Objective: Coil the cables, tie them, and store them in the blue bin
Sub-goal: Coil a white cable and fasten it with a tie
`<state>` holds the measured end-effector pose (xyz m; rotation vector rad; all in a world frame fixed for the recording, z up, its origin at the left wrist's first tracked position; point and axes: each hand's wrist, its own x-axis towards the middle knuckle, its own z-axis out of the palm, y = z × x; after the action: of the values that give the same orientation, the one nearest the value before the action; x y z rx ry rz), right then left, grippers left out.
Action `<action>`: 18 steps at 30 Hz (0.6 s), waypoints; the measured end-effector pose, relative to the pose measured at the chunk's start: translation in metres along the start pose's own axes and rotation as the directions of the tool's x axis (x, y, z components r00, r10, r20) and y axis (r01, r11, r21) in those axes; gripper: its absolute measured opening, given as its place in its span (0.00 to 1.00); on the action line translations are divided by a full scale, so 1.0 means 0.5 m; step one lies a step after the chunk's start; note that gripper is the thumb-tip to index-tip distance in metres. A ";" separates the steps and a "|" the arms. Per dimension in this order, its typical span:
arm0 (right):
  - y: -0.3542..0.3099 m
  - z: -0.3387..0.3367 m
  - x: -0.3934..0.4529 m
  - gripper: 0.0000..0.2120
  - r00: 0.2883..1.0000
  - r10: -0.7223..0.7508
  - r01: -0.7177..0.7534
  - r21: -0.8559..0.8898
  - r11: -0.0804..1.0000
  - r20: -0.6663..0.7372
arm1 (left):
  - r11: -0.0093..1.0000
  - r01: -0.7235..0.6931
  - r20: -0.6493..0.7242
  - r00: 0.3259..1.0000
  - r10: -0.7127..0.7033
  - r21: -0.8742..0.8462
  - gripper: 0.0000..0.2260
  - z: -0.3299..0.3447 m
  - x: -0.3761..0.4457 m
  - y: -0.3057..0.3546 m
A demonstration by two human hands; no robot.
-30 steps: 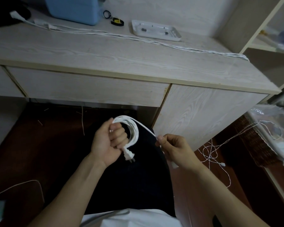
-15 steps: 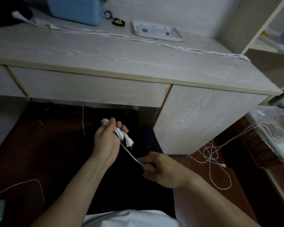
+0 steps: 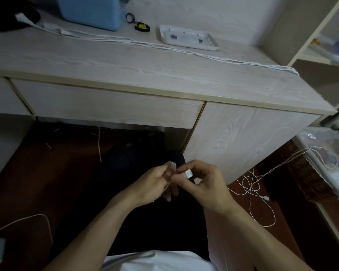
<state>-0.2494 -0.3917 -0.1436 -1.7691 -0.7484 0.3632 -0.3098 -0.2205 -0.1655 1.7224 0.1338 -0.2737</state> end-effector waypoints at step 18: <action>0.033 0.021 0.007 0.22 0.998 0.067 -0.067 0.026 0.997 0.002 | 0.919 0.076 -0.196 0.967 -0.163 -0.387 0.24 0.032 0.020 0.035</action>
<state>-0.2477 -0.3844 -0.1622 -1.7725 -0.6834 0.4165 -0.2975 -0.2400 -0.1537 1.3570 0.4338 -0.1297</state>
